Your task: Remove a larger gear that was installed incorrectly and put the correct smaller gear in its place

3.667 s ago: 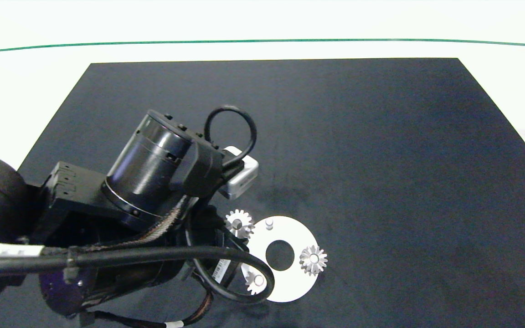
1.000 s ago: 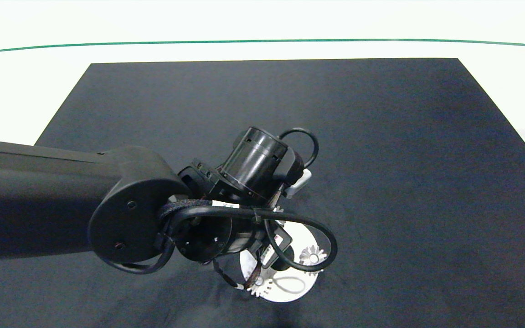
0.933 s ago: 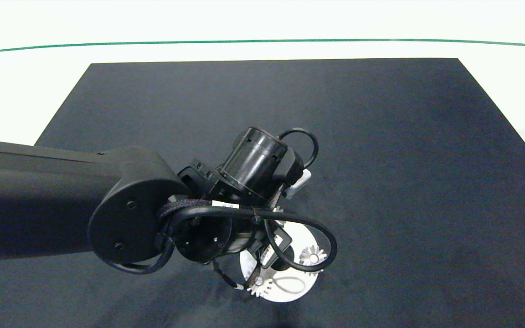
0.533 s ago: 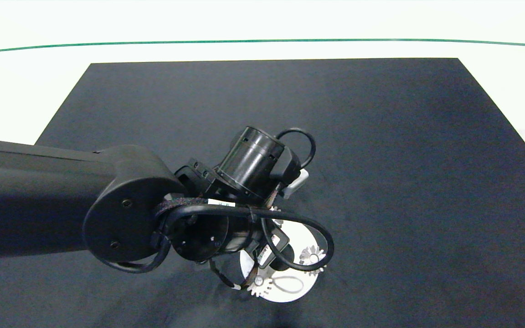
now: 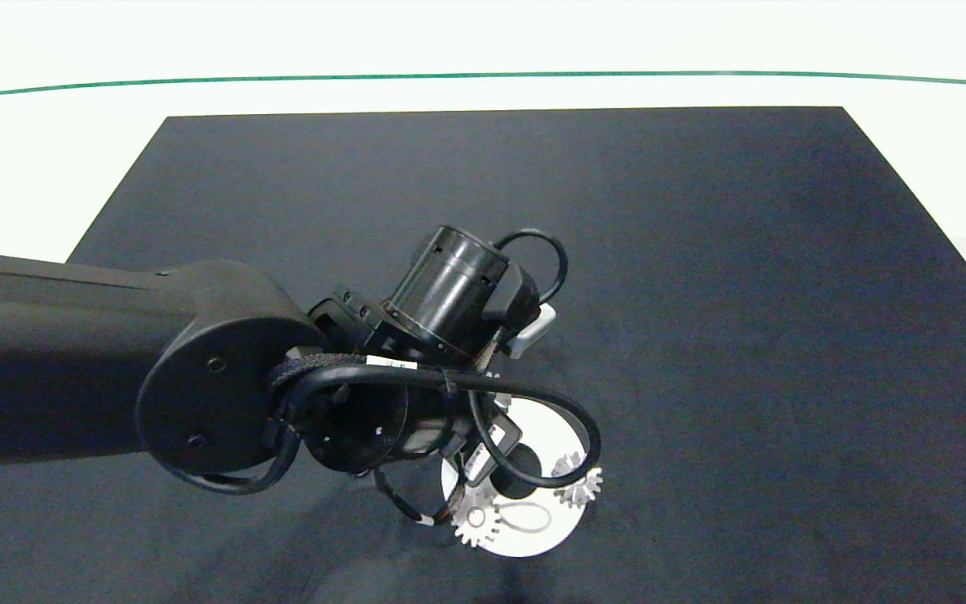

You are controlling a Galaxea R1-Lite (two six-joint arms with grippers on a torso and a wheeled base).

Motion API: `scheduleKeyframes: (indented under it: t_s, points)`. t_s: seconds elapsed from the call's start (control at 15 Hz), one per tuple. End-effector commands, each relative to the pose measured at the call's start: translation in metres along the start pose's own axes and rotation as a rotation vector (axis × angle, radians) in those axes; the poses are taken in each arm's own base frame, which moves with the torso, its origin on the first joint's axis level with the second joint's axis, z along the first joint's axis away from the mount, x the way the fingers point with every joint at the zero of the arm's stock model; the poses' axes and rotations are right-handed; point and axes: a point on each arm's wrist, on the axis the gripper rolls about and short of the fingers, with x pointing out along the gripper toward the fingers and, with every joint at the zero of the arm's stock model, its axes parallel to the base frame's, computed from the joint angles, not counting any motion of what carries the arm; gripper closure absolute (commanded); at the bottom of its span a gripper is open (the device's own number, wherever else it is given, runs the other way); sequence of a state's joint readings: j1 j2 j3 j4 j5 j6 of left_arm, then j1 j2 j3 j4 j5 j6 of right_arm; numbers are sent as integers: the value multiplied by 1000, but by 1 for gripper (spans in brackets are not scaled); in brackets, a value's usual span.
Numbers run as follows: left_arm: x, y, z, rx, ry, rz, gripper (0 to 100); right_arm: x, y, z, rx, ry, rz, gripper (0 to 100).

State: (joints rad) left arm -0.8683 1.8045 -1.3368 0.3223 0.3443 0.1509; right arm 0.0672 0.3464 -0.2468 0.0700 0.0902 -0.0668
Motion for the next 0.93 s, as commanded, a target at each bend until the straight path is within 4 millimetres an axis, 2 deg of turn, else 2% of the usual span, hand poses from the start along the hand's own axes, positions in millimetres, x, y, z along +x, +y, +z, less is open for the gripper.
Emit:
scheduleKeyframes:
  t_s: [0.07,0.93]
  points:
    - [1,1,-4,2,18,3,72,0,0,0,-1,1,1,0]
    - [4,-12,0,24,9,-19,72,0,0,0,-1,-2,2,0]
